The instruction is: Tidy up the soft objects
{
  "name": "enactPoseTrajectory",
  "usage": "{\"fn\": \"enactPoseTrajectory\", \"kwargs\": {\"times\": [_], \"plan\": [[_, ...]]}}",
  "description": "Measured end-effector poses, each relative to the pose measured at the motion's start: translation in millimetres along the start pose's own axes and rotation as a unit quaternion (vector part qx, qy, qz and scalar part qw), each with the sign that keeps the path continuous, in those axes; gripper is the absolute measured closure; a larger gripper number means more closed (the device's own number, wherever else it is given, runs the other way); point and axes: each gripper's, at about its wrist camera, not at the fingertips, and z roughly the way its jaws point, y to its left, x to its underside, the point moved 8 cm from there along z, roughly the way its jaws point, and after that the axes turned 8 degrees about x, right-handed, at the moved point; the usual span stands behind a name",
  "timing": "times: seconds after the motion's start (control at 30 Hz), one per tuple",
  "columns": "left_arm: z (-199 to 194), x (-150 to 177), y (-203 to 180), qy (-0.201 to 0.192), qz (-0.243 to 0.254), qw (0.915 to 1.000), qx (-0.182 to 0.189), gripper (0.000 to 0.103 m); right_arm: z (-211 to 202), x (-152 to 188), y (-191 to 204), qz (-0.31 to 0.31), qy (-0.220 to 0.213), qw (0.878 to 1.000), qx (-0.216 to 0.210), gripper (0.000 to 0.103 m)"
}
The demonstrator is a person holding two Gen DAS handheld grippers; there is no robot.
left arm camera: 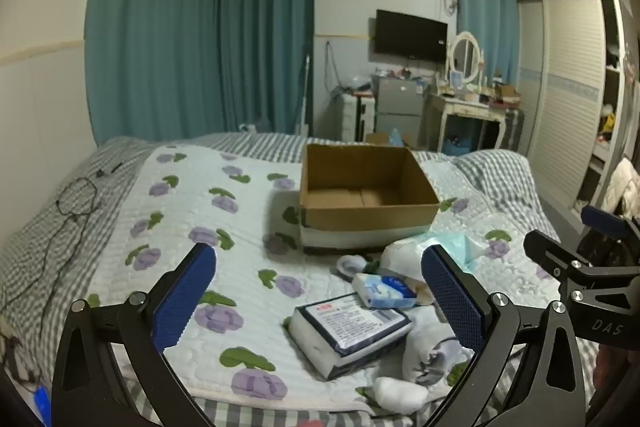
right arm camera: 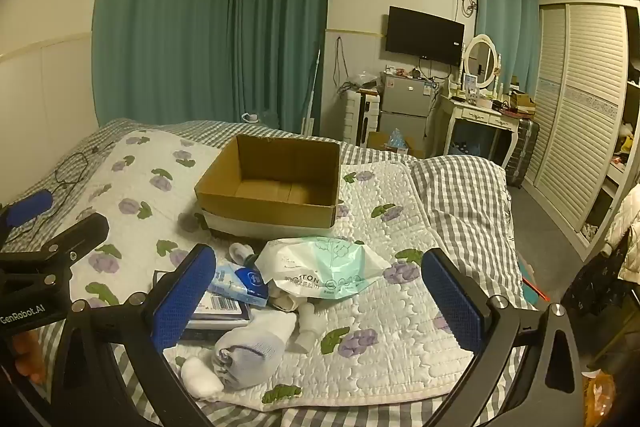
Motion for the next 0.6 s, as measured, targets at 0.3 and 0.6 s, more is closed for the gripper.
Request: {"fn": "enactPoseTrajectory", "kwargs": {"times": [0.3,0.6], "plan": [[0.6,-0.5,0.8,-0.003,0.000,1.0000,-0.001,0.000,1.8,0.5,2.3,-0.001,0.004,1.000,0.000,0.000],[-3.5,-2.3,3.5,-0.004,0.000,1.0000,-0.001,0.000,2.5,1.0,1.6,-0.002,0.006,1.000,0.000,0.000]]}}
